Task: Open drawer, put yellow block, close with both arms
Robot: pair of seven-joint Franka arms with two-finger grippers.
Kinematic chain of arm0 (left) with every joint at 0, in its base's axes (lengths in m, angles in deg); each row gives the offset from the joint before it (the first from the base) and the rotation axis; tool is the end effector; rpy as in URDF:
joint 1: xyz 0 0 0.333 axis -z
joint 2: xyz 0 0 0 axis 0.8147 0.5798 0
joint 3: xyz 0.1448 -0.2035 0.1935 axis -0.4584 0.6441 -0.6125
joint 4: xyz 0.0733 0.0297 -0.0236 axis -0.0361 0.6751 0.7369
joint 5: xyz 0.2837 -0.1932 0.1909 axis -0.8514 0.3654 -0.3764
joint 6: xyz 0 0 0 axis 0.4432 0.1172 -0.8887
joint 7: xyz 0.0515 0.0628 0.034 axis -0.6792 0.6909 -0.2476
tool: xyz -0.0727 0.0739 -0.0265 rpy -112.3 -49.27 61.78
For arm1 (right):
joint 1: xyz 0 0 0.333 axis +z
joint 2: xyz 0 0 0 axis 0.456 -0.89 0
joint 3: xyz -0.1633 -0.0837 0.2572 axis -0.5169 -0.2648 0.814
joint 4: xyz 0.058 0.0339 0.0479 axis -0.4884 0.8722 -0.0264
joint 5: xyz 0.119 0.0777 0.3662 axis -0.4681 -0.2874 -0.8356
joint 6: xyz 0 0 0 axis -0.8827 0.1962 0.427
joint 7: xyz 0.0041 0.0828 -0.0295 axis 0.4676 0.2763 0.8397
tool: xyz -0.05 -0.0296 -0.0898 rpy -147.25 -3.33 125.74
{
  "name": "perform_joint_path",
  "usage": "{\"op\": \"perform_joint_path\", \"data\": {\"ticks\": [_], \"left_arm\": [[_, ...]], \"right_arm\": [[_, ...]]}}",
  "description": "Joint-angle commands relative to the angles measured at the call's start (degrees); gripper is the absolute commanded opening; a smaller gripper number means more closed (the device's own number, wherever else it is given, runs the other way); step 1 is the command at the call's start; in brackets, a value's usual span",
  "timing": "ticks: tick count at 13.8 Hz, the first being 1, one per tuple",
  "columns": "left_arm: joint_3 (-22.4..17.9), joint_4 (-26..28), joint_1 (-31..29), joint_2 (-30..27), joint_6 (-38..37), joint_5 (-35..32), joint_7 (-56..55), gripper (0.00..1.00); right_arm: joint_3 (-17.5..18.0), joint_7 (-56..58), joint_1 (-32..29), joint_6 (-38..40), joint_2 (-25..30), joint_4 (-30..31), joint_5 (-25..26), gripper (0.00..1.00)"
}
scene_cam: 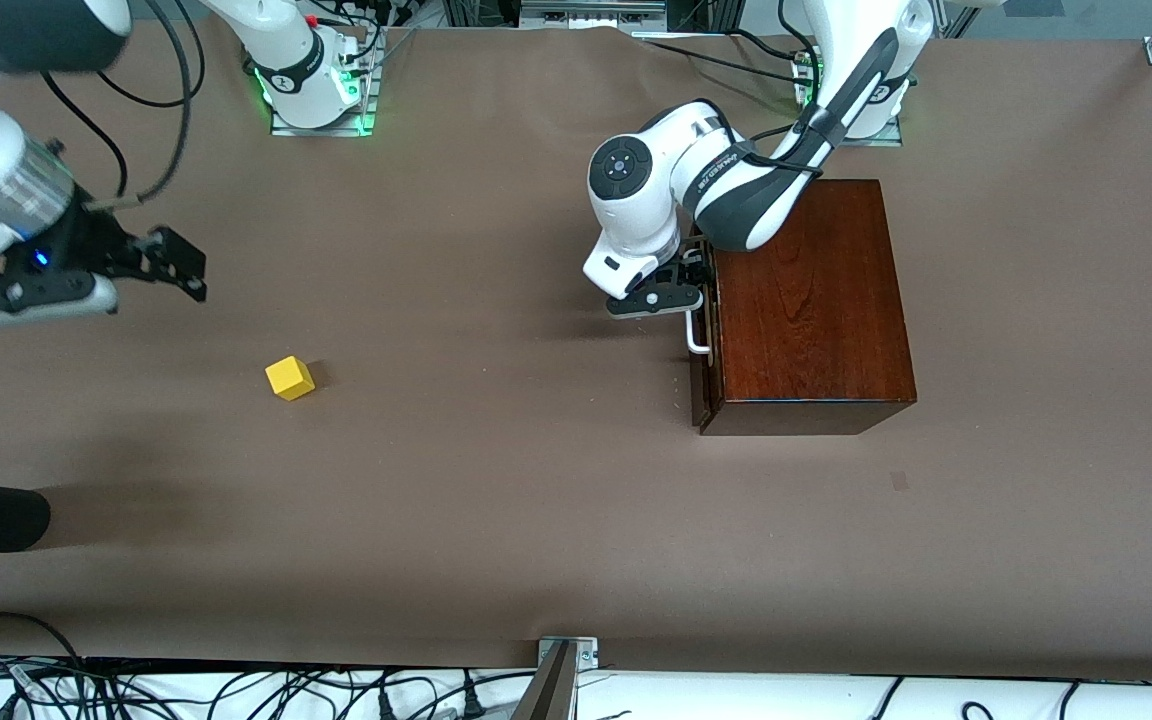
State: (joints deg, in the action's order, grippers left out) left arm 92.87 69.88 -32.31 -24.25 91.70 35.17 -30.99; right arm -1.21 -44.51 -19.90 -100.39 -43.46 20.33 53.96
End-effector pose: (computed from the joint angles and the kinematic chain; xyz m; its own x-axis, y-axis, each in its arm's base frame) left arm 0.4653 -0.4295 0.2927 0.9952 0.0846 -0.0484 0.0725 -0.9744 -0.2127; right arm 0.6052 0.0905 0.5688 0.9868 0.1462 0.0701 0.1466 -0.9892 -0.0004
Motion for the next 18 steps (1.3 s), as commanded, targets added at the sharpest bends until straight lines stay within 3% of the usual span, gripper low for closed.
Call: {"op": "perform_joint_path", "data": {"ticks": [1,7,15,18], "left_arm": [[0.25,-0.72,1.30,0.49,3.31,-1.06,-1.83,1.00],[0.25,-10.11,6.75,6.90,3.84,-0.79,-8.07,1.00],[0.16,-14.60,7.90,7.35,2.44,1.14,-8.52,1.00],[0.25,-20.20,7.63,5.77,-9.90,1.05,-6.94,1.00]], "right_arm": [[0.11,0.37,-1.08,0.34,-1.01,-0.59,-1.16,1.00],[0.28,4.15,-0.64,3.08,-6.19,1.33,-0.11,1.00],[0.11,11.45,-0.99,-20.90,-9.71,18.11,-0.63,1.00],[0.11,13.64,-2.56,-25.84,-13.03,20.59,-0.72,1.00]]}}
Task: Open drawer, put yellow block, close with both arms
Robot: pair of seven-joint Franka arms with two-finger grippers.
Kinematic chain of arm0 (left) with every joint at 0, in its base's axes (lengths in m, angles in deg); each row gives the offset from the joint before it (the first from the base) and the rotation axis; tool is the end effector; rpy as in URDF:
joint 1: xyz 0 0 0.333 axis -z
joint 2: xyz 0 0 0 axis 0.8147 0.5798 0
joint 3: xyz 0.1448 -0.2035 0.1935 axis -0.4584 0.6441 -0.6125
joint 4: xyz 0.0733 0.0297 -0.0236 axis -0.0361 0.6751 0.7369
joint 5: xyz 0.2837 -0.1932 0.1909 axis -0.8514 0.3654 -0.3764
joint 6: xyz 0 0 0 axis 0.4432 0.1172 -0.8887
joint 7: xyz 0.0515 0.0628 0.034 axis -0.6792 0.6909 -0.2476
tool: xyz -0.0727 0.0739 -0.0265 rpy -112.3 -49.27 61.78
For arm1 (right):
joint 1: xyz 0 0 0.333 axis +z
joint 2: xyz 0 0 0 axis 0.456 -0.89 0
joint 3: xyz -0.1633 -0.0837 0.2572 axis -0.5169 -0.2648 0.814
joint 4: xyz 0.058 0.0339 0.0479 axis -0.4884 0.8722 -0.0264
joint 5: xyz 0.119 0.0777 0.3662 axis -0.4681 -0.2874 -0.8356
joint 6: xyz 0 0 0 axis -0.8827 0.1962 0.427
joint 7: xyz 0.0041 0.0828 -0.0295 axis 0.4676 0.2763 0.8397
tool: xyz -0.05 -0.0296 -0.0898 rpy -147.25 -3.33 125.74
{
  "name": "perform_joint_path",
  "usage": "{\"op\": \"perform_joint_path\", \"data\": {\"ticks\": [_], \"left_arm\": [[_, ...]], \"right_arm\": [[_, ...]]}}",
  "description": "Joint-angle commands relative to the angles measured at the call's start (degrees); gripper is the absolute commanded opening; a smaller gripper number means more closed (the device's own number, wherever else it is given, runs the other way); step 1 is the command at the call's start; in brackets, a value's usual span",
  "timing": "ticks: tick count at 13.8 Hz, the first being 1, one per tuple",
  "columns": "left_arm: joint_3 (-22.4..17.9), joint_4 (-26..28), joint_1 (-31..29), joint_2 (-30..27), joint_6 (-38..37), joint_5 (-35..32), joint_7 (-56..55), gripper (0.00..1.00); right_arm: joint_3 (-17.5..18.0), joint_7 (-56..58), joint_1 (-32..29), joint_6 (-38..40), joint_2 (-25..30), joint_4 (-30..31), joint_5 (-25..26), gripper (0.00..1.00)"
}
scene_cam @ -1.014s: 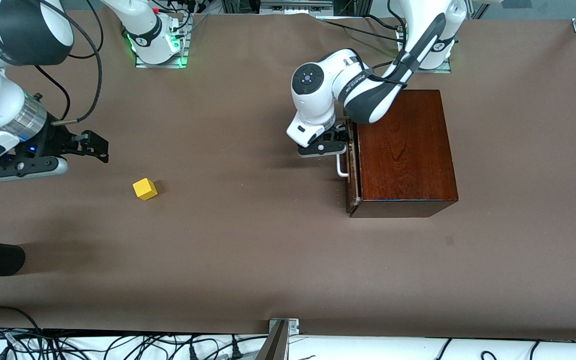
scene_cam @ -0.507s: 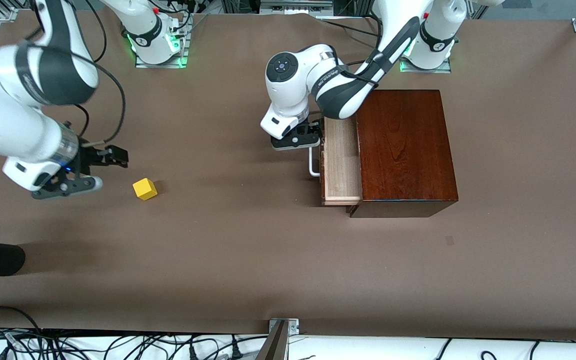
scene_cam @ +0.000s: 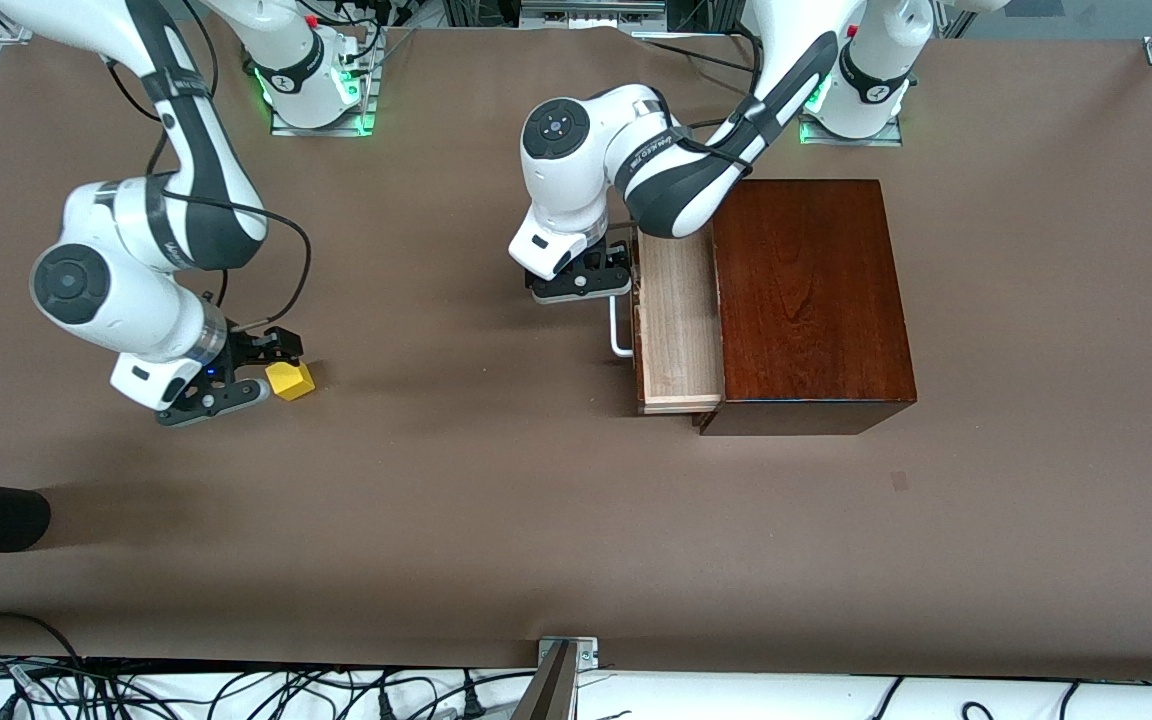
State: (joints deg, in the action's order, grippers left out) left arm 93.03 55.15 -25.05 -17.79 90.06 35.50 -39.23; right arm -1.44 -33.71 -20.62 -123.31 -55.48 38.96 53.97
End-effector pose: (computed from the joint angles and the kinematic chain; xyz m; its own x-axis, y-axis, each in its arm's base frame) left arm 0.4621 -0.5171 0.3307 0.9880 0.1544 0.0102 0.1547 -0.9832 -0.0973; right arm 0.6152 0.0820 0.3199 0.9472 0.3143 -0.0628 0.3139 -0.9493 -0.0161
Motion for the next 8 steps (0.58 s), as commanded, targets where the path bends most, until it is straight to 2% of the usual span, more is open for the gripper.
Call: {"op": "perform_joint_path", "data": {"ticks": [1,3,5,8], "left_arm": [[0.18,-8.19,0.19,-1.65,-14.05,0.90,4.43,1.00],[0.09,-12.51,-2.77,-5.25,-23.65,5.00,12.86,1.00],[0.01,-12.70,-9.10,-10.16,-29.12,9.67,20.25,1.00],[0.01,-12.09,-17.01,-15.53,-34.49,10.57,29.48,1.00]], "right_arm": [[0.33,3.37,-2.63,-4.15,-2.69,2.39,-0.73,1.00],[0.33,6.26,-3.51,-7.83,-4.19,4.23,-0.73,1.00],[0.33,7.24,-4.57,-11.70,-5.16,6.17,-0.73,1.00],[0.33,7.33,-4.57,-14.52,-5.51,8.72,-0.73,1.00]]}}
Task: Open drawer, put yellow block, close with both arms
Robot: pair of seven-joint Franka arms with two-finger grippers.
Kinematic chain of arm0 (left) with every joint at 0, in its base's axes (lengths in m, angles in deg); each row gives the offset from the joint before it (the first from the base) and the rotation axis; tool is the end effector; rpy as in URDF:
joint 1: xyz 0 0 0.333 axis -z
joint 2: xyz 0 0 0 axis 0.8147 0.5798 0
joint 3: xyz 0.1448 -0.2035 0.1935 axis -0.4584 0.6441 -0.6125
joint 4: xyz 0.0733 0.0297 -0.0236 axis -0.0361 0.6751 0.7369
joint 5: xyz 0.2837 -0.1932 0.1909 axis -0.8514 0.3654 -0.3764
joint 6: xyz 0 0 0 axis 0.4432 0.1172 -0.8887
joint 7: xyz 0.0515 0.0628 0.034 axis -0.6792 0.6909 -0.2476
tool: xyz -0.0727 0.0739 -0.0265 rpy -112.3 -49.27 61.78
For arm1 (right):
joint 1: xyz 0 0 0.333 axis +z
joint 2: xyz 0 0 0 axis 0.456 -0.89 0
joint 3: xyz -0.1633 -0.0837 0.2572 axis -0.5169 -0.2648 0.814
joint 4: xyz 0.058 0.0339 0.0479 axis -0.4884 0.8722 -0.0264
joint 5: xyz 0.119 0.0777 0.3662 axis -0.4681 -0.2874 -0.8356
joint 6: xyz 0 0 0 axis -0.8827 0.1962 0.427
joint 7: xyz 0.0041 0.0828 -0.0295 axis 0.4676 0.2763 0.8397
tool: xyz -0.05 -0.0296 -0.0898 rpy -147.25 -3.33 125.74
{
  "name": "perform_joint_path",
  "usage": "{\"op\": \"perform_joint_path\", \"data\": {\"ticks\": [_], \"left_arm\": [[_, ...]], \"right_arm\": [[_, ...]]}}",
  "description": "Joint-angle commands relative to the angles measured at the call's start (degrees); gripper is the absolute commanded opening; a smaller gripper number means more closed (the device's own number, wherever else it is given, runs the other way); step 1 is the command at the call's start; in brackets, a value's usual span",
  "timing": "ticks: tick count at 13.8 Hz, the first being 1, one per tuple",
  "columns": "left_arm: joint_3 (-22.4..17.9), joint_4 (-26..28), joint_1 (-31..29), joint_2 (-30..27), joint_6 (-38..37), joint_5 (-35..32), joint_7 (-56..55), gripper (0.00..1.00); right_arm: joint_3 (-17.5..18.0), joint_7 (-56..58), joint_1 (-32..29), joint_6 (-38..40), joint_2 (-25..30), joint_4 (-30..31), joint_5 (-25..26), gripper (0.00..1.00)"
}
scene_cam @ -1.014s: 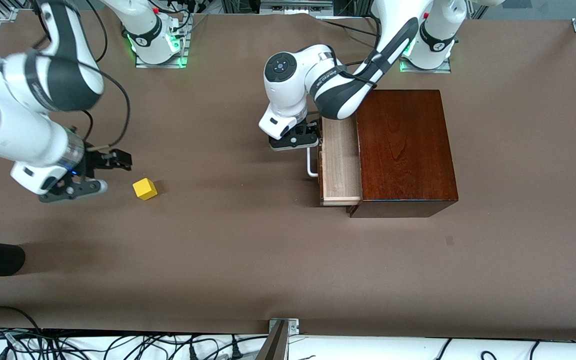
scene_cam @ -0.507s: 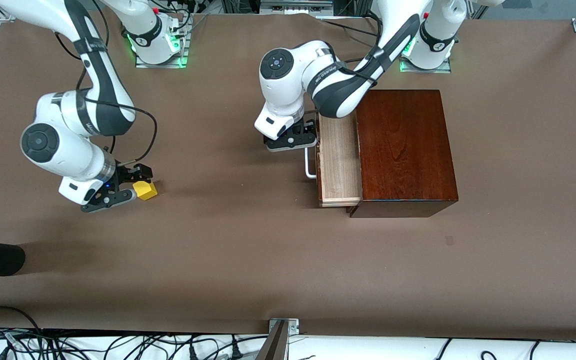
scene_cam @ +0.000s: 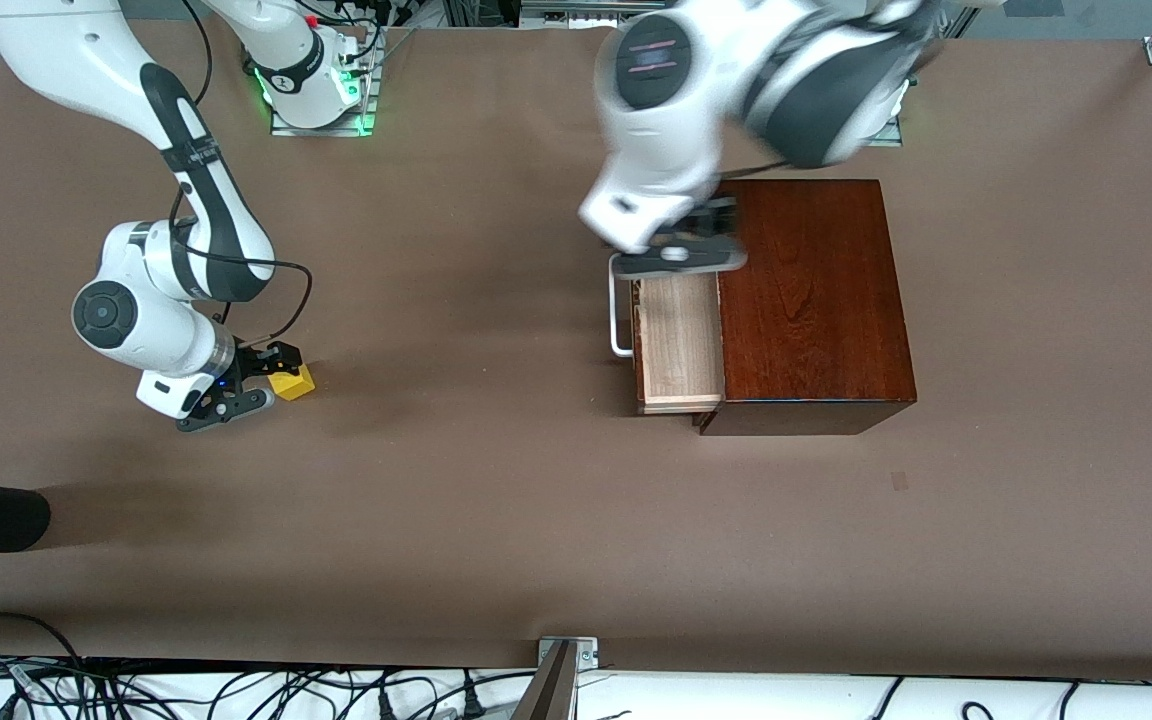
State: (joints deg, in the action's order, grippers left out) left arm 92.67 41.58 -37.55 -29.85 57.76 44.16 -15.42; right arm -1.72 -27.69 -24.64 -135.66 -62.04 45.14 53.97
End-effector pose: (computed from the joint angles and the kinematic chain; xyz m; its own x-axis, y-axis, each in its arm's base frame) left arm 0.5265 -0.3645 0.5317 0.9849 0.0757 -0.1559 0.0498 -0.9853 -0.1635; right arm 0.6022 0.0352 0.2224 0.9369 0.3430 -0.0672 0.3421 -0.9393 -0.0250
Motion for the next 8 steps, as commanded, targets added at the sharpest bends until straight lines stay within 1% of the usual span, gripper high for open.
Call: {"op": "perform_joint_path", "data": {"ticks": [1,3,4,5,6,7,8], "left_arm": [[0.45,1.57,-7.31,-4.88,-3.43,2.17,8.84,1.00],[0.01,2.09,-13.55,-7.08,-4.49,6.19,17.35,1.00],[-0.94,4.10,-15.41,-9.00,-4.15,6.56,21.83,1.00],[-4.61,6.90,-15.69,-11.29,-2.32,7.09,26.67,1.00],[-8.82,11.54,-15.61,-14.79,0.75,8.75,31.15,1.00],[-12.95,17.76,-15.60,-19.09,5.74,10.85,35.72,1.00],[-15.08,22.09,-15.60,-22.00,8.92,11.22,38.64,1.00]], "right_arm": [[0.61,1.31,-0.47,-3.22,1.04,3.51,-0.73,1.00],[0.61,1.31,-0.47,-4.28,0.61,4.39,-0.82,1.00],[0.61,1.23,-0.47,-4.37,0.43,4.39,-0.82,1.00],[0.70,1.31,-0.47,-4.37,0.25,4.48,-0.82,1.00],[0.70,1.31,-0.47,-4.37,0.16,4.48,-0.82,1.00],[0.70,1.31,-0.56,-4.37,-0.10,4.48,-0.82,1.00],[0.70,1.31,-0.56,-4.37,-0.45,4.48,-0.82,0.99]]}}
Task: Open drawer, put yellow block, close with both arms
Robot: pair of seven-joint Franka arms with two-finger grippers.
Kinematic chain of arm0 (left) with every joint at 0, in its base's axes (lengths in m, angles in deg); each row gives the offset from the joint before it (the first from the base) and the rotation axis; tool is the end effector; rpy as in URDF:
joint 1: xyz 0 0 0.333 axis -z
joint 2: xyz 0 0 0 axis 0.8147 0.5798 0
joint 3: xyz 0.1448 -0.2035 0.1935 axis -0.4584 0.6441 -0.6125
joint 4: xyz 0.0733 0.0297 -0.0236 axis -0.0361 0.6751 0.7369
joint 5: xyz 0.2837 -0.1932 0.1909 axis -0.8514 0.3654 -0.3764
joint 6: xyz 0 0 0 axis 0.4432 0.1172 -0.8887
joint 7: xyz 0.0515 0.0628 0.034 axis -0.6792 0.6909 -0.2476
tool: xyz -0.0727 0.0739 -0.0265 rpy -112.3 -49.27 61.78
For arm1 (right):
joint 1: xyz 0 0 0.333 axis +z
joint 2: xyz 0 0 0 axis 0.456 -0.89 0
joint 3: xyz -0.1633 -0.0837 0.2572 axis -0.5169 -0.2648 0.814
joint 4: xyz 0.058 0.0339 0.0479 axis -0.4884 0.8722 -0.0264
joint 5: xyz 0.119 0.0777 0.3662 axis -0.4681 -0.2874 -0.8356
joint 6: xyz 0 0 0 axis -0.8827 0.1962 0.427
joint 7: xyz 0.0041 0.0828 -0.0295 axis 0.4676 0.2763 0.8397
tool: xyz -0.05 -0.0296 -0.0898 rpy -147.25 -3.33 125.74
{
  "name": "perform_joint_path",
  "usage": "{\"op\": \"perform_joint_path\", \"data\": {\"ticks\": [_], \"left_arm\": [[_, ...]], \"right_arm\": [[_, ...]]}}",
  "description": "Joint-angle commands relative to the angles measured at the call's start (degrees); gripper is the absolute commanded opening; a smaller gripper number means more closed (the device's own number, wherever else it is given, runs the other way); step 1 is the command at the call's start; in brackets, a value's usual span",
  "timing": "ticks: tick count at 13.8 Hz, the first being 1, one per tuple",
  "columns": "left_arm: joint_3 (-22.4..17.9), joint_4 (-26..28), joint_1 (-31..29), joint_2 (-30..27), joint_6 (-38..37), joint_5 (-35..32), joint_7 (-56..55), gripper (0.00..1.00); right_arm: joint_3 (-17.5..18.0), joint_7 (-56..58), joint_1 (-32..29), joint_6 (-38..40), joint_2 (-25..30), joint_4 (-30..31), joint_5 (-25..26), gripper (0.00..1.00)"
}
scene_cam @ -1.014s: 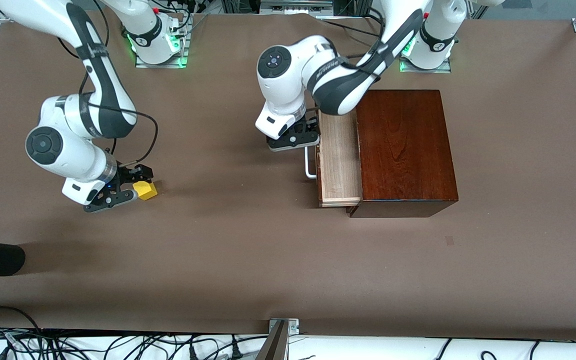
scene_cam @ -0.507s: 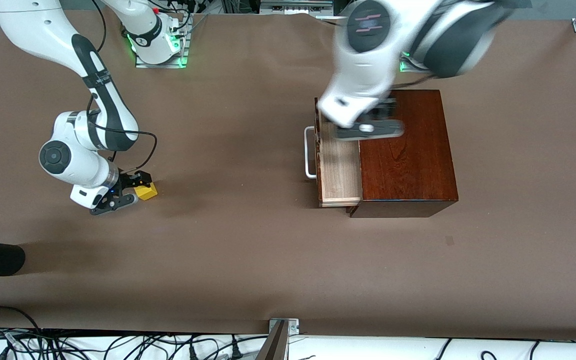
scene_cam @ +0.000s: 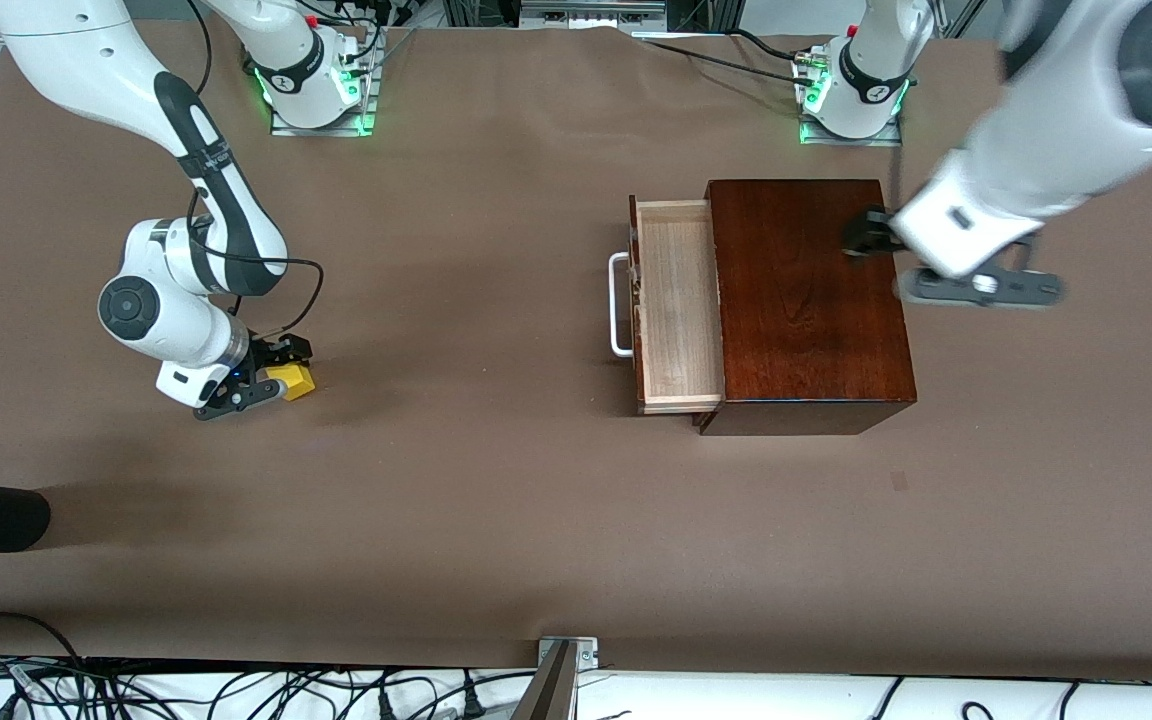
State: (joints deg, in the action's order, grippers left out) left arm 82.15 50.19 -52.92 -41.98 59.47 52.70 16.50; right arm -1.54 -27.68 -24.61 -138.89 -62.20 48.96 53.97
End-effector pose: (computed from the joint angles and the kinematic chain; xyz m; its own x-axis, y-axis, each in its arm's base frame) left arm 0.5749 -0.1391 0.5836 0.9848 -0.0587 -0.1634 -0.0610 -0.9981 -0.0094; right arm 0.5837 0.0364 0.2000 0.9347 0.3465 -0.0792 0.3452 -0.9380 -0.0303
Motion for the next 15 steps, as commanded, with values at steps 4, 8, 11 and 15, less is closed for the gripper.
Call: {"op": "perform_joint_path", "data": {"ticks": [4,8,11,15], "left_arm": [[-9.77,19.76,0.38,-15.61,11.21,1.46,8.33,1.00],[-9.60,18.11,0.55,-13.52,10.85,1.28,8.16,1.00],[-9.25,16.69,0.55,-12.54,9.97,1.28,8.07,1.00],[-8.19,16.61,0.81,-12.72,8.04,1.28,7.37,1.00]], "right_arm": [[0.43,1.30,-0.49,-1.23,-0.64,0.49,-0.81,0.57],[0.52,1.22,-0.49,-1.14,-0.64,0.05,-0.82,0.25],[0.69,1.30,-0.49,-0.79,-0.21,-0.39,-0.64,0.00],[1.92,1.65,1.52,3.93,0.32,-6.87,-0.20,0.00]]}}
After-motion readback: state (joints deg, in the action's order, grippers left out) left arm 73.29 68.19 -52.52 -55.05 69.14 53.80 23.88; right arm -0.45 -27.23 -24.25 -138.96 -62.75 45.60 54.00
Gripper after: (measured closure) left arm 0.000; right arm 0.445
